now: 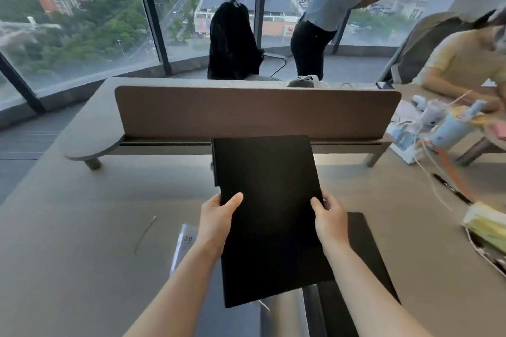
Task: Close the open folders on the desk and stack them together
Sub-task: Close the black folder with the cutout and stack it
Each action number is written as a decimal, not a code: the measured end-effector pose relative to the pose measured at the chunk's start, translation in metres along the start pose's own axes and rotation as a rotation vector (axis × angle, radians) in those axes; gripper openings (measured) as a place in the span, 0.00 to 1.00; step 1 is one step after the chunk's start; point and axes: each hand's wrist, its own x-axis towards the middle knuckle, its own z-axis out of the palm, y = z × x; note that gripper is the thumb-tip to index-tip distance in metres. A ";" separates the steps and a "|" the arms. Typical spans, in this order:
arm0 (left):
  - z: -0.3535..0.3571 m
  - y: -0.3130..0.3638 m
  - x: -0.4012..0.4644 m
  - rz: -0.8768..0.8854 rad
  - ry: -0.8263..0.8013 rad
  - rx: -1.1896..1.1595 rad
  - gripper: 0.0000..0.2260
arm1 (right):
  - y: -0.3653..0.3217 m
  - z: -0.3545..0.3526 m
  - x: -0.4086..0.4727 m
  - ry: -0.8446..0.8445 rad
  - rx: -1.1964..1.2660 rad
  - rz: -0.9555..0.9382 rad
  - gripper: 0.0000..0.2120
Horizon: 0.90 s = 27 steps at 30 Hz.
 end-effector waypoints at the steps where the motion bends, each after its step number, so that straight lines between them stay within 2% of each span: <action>1: 0.010 -0.008 0.001 -0.013 -0.016 0.013 0.09 | 0.007 -0.010 0.002 0.021 -0.013 0.022 0.08; 7: 0.065 -0.055 0.002 -0.097 -0.113 0.180 0.07 | 0.053 -0.068 0.011 0.109 -0.099 0.140 0.10; 11: 0.090 -0.096 0.003 -0.147 -0.171 0.374 0.14 | 0.080 -0.099 0.011 0.165 -0.175 0.228 0.12; 13: 0.099 -0.113 0.001 -0.160 -0.198 0.459 0.15 | 0.091 -0.113 0.012 0.186 -0.221 0.275 0.14; 21: 0.121 -0.160 0.003 -0.147 -0.267 0.683 0.21 | 0.132 -0.145 0.028 0.131 -0.375 0.391 0.12; 24: 0.131 -0.161 -0.002 -0.154 -0.274 0.744 0.17 | 0.136 -0.153 0.030 0.115 -0.376 0.416 0.10; 27: 0.135 -0.170 -0.001 -0.178 -0.265 0.783 0.18 | 0.142 -0.157 0.031 0.081 -0.403 0.413 0.12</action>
